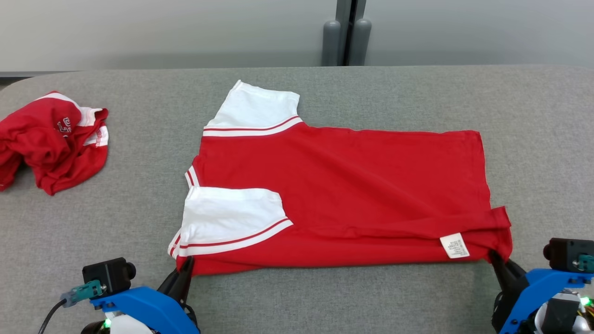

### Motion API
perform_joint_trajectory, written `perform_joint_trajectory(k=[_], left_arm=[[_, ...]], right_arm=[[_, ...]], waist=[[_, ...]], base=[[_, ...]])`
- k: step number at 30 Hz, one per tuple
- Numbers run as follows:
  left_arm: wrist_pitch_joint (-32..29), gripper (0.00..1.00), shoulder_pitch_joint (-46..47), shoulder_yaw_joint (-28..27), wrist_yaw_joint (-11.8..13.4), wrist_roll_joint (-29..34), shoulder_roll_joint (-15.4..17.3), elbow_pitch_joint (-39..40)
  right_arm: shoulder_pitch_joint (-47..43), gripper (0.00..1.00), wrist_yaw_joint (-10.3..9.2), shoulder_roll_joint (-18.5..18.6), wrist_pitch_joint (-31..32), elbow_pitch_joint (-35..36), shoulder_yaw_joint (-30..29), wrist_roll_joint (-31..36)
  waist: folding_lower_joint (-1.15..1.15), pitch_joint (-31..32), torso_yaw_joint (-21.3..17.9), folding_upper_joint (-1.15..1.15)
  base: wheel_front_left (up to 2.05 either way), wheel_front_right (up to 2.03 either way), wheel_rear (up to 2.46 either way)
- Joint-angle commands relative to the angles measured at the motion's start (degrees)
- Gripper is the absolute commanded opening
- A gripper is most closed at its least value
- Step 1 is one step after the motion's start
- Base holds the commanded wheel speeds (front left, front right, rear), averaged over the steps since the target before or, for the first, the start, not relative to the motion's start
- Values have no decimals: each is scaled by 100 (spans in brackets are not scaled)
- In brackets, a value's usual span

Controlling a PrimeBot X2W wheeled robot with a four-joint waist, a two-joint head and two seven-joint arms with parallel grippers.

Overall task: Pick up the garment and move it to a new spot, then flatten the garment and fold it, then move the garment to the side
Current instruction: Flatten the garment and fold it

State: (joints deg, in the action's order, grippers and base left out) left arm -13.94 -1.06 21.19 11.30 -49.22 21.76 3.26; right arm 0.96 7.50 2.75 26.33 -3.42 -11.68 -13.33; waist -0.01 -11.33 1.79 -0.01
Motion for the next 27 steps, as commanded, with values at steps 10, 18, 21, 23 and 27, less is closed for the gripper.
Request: perform_joint_trajectory(k=[10, 18, 21, 23, 27], left_arm=[[79, 100, 217, -122, 22, 143, 227, -204], [-430, 100, 1614, -143, -262, 495, 830, -252], [-797, 100, 2472, -110, -484, 612, 1059, -439], [-1016, 100, 3046, -102, -634, 658, 1172, -609], [-1444, 100, 4072, -131, -844, 752, 1454, -1045]], right_arm=[[-239, 100, 0, 24, -490, 147, -90, 29], [167, 100, 0, 23, -717, 370, 55, 187], [428, 100, 0, 23, -687, 423, 253, 279], [663, 100, 0, 24, -676, 445, 420, 330], [1266, 100, 0, 22, -699, 341, 846, 412]], waist=[[1, 92, -249, 1], [1, 17, -485, 1], [1, -172, -631, 1], [1, -362, -753, 1], [1, -861, -1085, 1]], base=[[0, 0, 0], [0, 0, 0], [0, 0, 0], [0, 0, 0], [0, 0, 0]])
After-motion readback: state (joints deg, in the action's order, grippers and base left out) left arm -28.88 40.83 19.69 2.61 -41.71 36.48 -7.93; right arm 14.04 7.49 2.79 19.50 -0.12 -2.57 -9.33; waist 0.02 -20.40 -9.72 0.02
